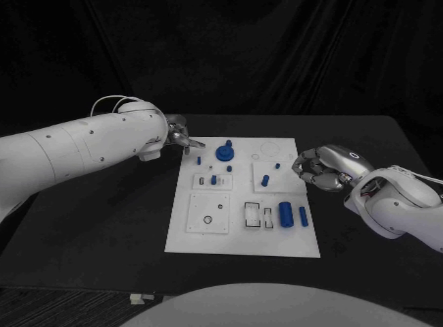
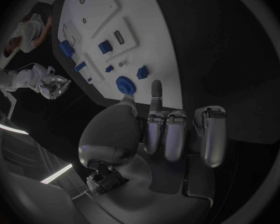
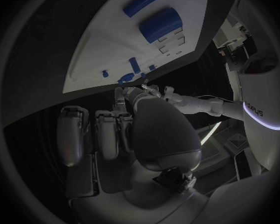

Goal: Assemble the parts on the task board

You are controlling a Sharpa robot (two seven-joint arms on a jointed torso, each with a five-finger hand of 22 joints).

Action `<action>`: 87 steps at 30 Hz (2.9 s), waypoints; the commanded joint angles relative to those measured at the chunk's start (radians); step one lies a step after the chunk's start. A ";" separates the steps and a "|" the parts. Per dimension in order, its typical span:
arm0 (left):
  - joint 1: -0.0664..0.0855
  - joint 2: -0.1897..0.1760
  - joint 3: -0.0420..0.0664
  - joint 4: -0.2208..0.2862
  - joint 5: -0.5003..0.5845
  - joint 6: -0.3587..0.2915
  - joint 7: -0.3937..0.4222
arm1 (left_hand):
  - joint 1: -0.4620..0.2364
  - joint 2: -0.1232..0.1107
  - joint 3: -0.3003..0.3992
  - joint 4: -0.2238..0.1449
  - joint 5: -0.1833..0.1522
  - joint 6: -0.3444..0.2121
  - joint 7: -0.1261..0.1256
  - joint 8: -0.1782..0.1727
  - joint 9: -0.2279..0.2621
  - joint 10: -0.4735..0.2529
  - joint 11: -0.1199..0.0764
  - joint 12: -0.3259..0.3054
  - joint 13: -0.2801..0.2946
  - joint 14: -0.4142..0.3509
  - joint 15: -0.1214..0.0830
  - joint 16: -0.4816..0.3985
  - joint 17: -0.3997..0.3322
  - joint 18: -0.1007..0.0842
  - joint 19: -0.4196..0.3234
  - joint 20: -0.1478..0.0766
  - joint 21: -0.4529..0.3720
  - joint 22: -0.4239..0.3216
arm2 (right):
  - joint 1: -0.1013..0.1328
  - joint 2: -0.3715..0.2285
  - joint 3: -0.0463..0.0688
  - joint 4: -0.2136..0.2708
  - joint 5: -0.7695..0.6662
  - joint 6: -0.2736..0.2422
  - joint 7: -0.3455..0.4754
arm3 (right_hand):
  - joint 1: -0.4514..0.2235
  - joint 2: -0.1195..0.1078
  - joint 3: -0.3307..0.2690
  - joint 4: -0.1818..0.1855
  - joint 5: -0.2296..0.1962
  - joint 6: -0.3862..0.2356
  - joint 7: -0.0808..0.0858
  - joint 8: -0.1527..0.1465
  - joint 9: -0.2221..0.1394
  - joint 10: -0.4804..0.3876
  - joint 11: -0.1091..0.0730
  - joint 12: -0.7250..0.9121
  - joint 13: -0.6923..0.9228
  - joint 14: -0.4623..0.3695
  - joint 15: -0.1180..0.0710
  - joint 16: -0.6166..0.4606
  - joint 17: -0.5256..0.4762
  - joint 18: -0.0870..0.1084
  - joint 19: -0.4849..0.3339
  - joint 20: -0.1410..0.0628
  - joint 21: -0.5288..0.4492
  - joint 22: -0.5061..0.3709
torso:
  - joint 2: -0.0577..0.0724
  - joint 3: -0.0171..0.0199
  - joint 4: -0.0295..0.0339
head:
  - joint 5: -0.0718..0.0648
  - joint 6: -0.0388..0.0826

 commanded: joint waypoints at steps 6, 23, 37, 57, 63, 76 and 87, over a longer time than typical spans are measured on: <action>-0.014 0.022 0.001 -0.017 0.010 0.104 -0.002 | 0.003 0.005 -0.007 -0.005 0.001 0.009 -0.008 0.019 0.029 0.091 -0.010 -0.009 0.250 0.106 -0.009 0.003 0.264 -0.006 0.031 -0.010 -0.008 0.221 | -0.002 0.002 0.000 -0.001 -0.005 0.005 -0.003 | 0.005 0.001 0.004 0.001 0.006 0.004 0.000 0.005 0.001 0.106 0.004 0.003 0.263 0.104 0.004 0.003 0.263 -0.005 0.056 0.007 -0.001 0.229 | 0.001 0.0003 -0.0006 | 0.003 0.000; -0.023 0.040 0.001 -0.034 0.010 0.113 0.004 | 0.036 0.012 -0.005 -0.004 0.062 -0.040 -0.009 0.053 0.153 0.078 -0.012 -0.020 0.238 0.106 -0.012 0.003 0.264 -0.003 0.023 -0.013 -0.020 0.218 | -0.002 0.003 0.000 -0.003 -0.005 0.011 -0.008 | 0.006 0.001 0.006 -0.001 0.007 0.003 0.000 0.005 0.001 0.106 0.004 0.003 0.263 0.104 0.004 0.003 0.263 -0.004 0.054 0.007 -0.005 0.227 | -0.001 0.0007 -0.0006 | 0.001 0.000; -0.025 0.052 0.001 -0.046 0.010 0.099 0.017 | 0.076 0.013 0.009 -0.006 0.149 -0.071 -0.009 0.071 0.240 0.065 -0.011 -0.031 0.226 0.106 -0.010 0.003 0.264 0.000 0.015 -0.011 -0.031 0.214 | -0.002 0.001 0.000 -0.003 -0.005 0.018 -0.013 | 0.007 0.001 0.006 -0.001 0.007 0.003 0.001 0.005 0.001 0.106 0.004 0.003 0.263 0.104 0.004 0.003 0.263 -0.004 0.054 0.007 -0.006 0.227 | -0.001 0.0008 -0.0003 | -0.001 0.000; -0.026 0.064 0.001 -0.059 0.010 0.105 0.017 | 0.112 0.008 0.031 -0.008 0.231 -0.092 -0.013 0.085 0.317 0.064 -0.014 -0.031 0.226 0.106 -0.012 0.003 0.264 0.001 0.013 -0.012 -0.035 0.213 | -0.002 -0.002 0.000 -0.001 -0.005 0.024 -0.020 | 0.007 0.001 0.007 -0.002 0.007 0.001 0.002 0.003 0.000 0.106 0.005 0.003 0.263 0.104 0.004 0.003 0.263 -0.002 0.051 0.007 -0.011 0.225 | -0.001 0.0008 -0.0005 | 0.000 0.000; -0.027 0.068 0.001 -0.063 0.010 0.108 0.017 | 0.123 0.006 0.039 -0.009 0.252 -0.095 -0.014 0.086 0.332 0.064 -0.015 -0.032 0.226 0.106 -0.013 0.003 0.264 0.001 0.013 -0.013 -0.035 0.213 | -0.002 0.000 0.000 -0.003 -0.005 0.027 -0.021 | 0.008 0.001 0.007 -0.003 0.007 0.000 0.002 0.003 0.000 0.106 0.005 0.003 0.263 0.104 0.005 0.003 0.263 -0.001 0.050 0.007 -0.015 0.224 | -0.001 0.0010 -0.0004 | 0.002 0.000; -0.028 0.074 0.001 -0.069 0.010 0.117 0.018 | 0.143 -0.001 0.056 -0.011 0.290 -0.100 -0.017 0.085 0.353 0.063 -0.017 -0.033 0.225 0.106 -0.015 0.003 0.264 0.001 0.011 -0.015 -0.037 0.212 | -0.002 -0.004 0.000 -0.002 -0.005 0.028 -0.022 | 0.008 0.001 0.008 -0.003 0.007 0.000 0.002 0.003 0.000 0.106 0.005 0.003 0.263 0.104 0.005 0.003 0.263 0.000 0.048 0.007 -0.019 0.222 | 0.000 0.0007 -0.0002 | 0.000 0.000; -0.030 0.077 0.001 -0.068 0.010 0.130 0.001 | 0.161 -0.006 0.072 -0.014 0.317 -0.103 -0.018 0.081 0.366 0.061 -0.018 -0.034 0.223 0.106 -0.016 0.003 0.264 0.002 0.009 -0.016 -0.041 0.211 | -0.002 -0.003 0.000 -0.002 -0.005 0.028 -0.021 | 0.008 0.002 0.009 -0.004 0.007 0.000 0.002 0.002 0.000 0.106 0.006 0.003 0.263 0.104 0.005 0.003 0.263 0.000 0.046 0.007 -0.021 0.221 | 0.000 0.0008 -0.0004 | 0.000 0.000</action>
